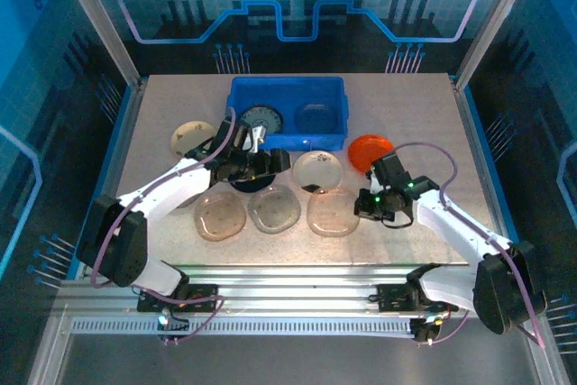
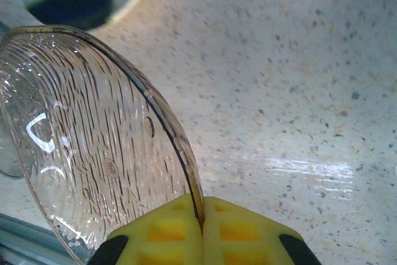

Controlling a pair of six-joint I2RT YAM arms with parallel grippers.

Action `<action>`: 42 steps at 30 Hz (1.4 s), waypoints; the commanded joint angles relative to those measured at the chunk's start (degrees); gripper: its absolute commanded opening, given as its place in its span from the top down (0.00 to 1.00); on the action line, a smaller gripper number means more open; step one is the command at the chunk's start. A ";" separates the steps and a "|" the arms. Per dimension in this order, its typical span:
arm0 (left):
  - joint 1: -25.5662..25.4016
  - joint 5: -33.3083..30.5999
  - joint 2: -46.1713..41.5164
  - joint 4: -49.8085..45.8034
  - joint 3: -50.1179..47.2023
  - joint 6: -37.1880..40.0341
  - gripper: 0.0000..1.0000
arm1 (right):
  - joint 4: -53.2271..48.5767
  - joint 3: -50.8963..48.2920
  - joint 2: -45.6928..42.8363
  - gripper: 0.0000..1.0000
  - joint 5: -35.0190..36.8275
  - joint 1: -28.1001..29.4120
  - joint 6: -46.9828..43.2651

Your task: Place the plates into the plastic bin on the countertop

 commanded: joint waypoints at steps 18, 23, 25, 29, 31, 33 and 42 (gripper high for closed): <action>-5.72 1.45 7.22 -2.51 8.97 -0.48 0.98 | -2.43 19.62 7.97 1.00 -4.92 -0.10 0.50; -5.67 0.76 7.49 -3.90 10.58 0.35 1.00 | -0.34 18.93 7.44 1.00 -4.82 -0.25 1.45; -5.32 0.14 7.47 -4.74 11.56 0.55 1.00 | -0.38 19.10 7.91 0.85 -4.59 -0.60 1.63; -3.44 -1.84 6.94 -5.29 13.95 0.28 1.00 | -0.38 19.45 7.16 0.47 -3.92 -2.64 1.89; -2.05 -2.32 7.01 -4.87 15.43 0.08 1.00 | 0.65 19.13 5.44 0.36 -3.49 -4.71 1.66; -0.52 -2.81 7.37 -4.68 17.33 -0.20 1.00 | 2.53 18.43 3.43 0.33 -4.74 -8.02 1.73; 3.21 -4.24 13.28 -10.27 30.68 2.08 1.00 | 6.33 18.87 0.52 0.30 -6.00 -15.58 3.91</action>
